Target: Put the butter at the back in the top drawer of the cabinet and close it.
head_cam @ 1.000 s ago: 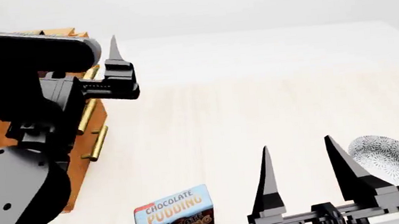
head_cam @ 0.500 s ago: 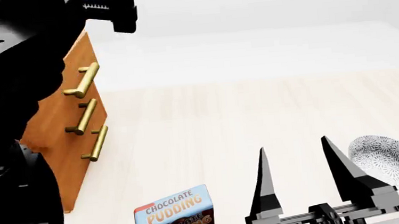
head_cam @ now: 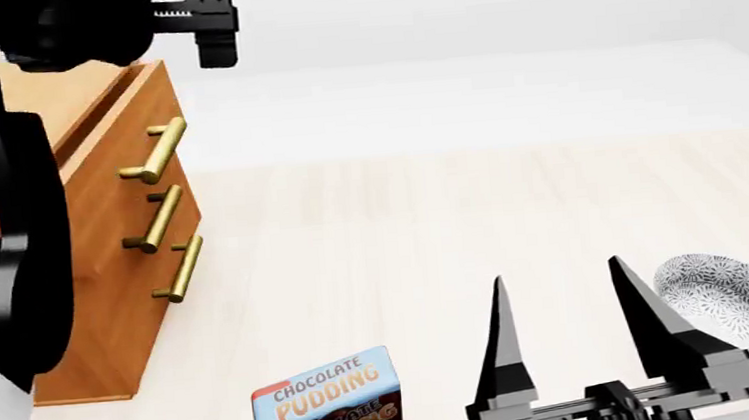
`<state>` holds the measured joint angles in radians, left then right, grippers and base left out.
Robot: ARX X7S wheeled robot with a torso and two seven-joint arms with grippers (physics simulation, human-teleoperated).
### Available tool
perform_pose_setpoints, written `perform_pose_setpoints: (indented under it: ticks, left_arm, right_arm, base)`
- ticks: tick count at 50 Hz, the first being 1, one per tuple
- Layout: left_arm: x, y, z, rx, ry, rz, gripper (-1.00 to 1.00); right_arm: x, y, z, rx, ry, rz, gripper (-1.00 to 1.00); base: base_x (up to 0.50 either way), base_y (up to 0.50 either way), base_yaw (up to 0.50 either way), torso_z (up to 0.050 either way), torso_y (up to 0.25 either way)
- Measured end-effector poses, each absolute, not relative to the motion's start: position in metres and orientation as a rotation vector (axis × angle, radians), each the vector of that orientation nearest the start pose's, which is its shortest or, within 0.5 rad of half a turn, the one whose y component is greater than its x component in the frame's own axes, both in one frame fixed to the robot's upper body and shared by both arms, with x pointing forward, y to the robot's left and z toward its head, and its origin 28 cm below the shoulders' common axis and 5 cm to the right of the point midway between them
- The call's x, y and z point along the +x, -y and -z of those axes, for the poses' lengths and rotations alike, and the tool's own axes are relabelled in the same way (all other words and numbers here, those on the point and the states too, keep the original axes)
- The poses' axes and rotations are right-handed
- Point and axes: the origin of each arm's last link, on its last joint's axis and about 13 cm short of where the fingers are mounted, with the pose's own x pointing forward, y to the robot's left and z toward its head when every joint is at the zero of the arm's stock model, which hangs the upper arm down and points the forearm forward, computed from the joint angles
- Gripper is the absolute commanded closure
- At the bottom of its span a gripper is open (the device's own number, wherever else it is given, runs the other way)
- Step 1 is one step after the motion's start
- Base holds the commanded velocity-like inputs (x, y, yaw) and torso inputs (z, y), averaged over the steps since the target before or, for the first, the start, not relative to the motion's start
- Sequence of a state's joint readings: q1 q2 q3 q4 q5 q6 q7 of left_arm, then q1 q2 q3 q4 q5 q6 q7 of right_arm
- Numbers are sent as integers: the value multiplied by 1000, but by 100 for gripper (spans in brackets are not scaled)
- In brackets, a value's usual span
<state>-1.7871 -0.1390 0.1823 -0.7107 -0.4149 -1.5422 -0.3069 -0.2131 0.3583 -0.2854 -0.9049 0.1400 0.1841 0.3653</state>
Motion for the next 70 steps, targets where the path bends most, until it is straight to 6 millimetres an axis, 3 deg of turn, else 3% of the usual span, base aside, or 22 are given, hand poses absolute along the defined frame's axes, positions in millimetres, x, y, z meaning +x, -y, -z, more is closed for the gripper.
perform_pose_setpoints:
  ticks: [28, 70]
  left_arm:
    - [350, -227, -403, -117, -756, -96, -100]
    - [352, -239, -387, 26, -737, -199, -100]
  right_arm:
    - [130, 84, -138, 9, 417, -115, -100]
    - [129, 84, -137, 10, 416, -116, -100]
  base:
    - [0, 0, 0, 0, 0]
    - [0, 0, 0, 0, 0]
